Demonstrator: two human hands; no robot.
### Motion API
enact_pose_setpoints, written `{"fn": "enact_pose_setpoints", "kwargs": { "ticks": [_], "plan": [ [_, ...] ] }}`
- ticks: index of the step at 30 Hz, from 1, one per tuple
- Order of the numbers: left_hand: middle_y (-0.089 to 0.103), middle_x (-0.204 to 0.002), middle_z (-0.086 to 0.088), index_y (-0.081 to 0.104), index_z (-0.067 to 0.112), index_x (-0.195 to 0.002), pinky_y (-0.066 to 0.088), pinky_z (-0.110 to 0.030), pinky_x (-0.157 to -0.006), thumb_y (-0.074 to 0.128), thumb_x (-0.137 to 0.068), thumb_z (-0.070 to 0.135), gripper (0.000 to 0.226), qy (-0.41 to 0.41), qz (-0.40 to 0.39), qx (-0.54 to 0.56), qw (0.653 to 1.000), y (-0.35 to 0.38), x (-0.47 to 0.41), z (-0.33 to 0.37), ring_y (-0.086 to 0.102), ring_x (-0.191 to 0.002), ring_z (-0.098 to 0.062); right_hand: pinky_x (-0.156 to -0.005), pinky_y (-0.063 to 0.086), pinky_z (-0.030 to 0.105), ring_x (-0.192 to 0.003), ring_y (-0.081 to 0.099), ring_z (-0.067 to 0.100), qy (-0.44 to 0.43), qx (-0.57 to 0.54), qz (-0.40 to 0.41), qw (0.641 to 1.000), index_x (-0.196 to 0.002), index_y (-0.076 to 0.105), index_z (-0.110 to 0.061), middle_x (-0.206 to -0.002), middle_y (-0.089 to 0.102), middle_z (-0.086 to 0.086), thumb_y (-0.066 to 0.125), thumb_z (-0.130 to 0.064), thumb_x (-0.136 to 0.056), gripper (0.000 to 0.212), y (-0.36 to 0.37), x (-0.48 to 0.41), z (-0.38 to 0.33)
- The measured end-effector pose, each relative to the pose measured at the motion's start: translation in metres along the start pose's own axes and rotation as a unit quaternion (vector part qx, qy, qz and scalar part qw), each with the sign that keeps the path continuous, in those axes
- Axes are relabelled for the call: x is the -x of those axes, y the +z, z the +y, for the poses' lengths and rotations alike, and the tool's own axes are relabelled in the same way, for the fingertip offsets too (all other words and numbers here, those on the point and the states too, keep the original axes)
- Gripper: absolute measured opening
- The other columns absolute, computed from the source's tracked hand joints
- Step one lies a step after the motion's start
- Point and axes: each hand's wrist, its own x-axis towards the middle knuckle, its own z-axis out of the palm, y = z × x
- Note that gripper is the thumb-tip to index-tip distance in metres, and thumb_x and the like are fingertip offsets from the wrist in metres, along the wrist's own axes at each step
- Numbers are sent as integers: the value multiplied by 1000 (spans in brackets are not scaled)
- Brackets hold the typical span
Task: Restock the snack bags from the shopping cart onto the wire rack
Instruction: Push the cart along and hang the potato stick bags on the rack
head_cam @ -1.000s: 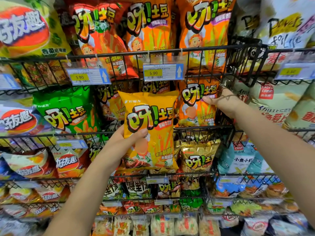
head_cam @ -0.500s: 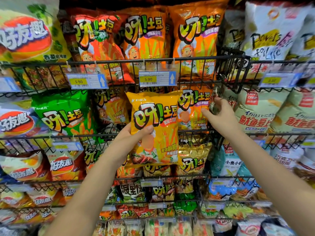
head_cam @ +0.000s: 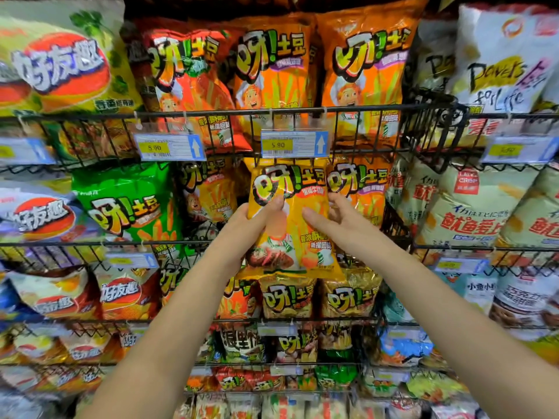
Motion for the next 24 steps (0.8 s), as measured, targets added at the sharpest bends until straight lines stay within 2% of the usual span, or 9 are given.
{"fn": "enact_pose_setpoints", "kwargs": {
  "ticks": [3, 6, 7, 9, 11, 14, 18, 21, 24],
  "plan": [
    [57, -142, 7, 51, 27, -137, 42, -47, -111, 69, -71, 84, 89, -17, -1, 7, 1000, -9, -12, 7, 56, -126, -16, -91, 41, 21, -111, 51, -1, 11, -4, 22, 1000, -139, 31, -36, -111, 50, -21, 59, -64, -92, 61, 4, -17, -5],
    [61, -136, 2, 48, 25, -138, 48, -52, -107, 77, -56, 85, 106, -19, -8, 39, 999, -20, -26, 7, 60, -124, -22, -109, 45, 42, -127, 54, 18, 29, -17, 53, 998, -151, 34, -26, -138, 56, -4, 62, -80, -79, 94, 9, -37, -9],
    [62, -137, 2, 47, 30, -139, 49, -53, -107, 81, -52, 85, 109, -18, -5, 50, 999, -22, -29, 7, 61, -125, -24, -110, 45, 43, -125, 56, 20, 41, -19, 66, 997, -148, 37, -26, -139, 56, 0, 63, -78, -80, 90, 11, -43, -11],
    [63, -139, 4, 51, 30, -139, 47, -50, -110, 81, -56, 82, 102, -11, 3, 52, 999, -28, -42, 4, 61, -127, -22, -97, 48, 37, -105, 61, 14, 58, -24, 84, 994, -139, 42, -23, -120, 61, -1, 62, -64, -91, 66, 15, -56, -12],
    [60, -142, 5, 52, 25, -141, 42, -46, -114, 76, -61, 84, 102, 2, 15, 22, 1000, -31, -50, 8, 57, -130, -19, -87, 40, 34, -91, 54, 11, 67, -19, 96, 993, -142, 42, -21, -105, 56, -8, 58, -57, -97, 60, 18, -66, -18],
    [44, -157, 2, 35, 22, -157, 37, -48, -119, 73, -57, 87, 125, -2, 41, -13, 999, -34, -61, 16, 45, -142, -24, -95, 41, 39, -117, 55, 26, 75, 1, 112, 991, -154, 34, -20, -134, 57, 4, 54, -58, -99, 70, 23, -79, -24],
    [37, -162, -5, 30, 13, -159, 39, -42, -117, 67, -91, 61, 91, -21, 64, -44, 997, -39, -81, 15, 42, -145, -29, -104, 38, 42, -146, 38, 29, 68, -1, 126, 990, -162, 22, -24, -163, 35, 1, 57, -58, -98, 80, 26, -93, -22],
    [35, -161, -10, 26, 14, -160, 34, -31, -105, 68, -93, 54, 89, -7, 67, -85, 994, -39, -87, 13, 39, -147, -29, -108, 36, 34, -149, 35, 29, 50, 53, 144, 987, -163, 21, -25, -166, 31, 3, 59, -57, -97, 82, 26, -99, -18],
    [45, -147, -5, 31, 20, -158, 40, -34, -101, 73, -89, 54, 87, 4, 76, -142, 987, -37, -93, 6, 44, -141, -31, -105, 43, 37, -142, 44, 32, 42, 125, 159, 978, -161, 23, -23, -161, 39, 9, 60, -59, -96, 83, 28, -102, -12]
  ]
}}
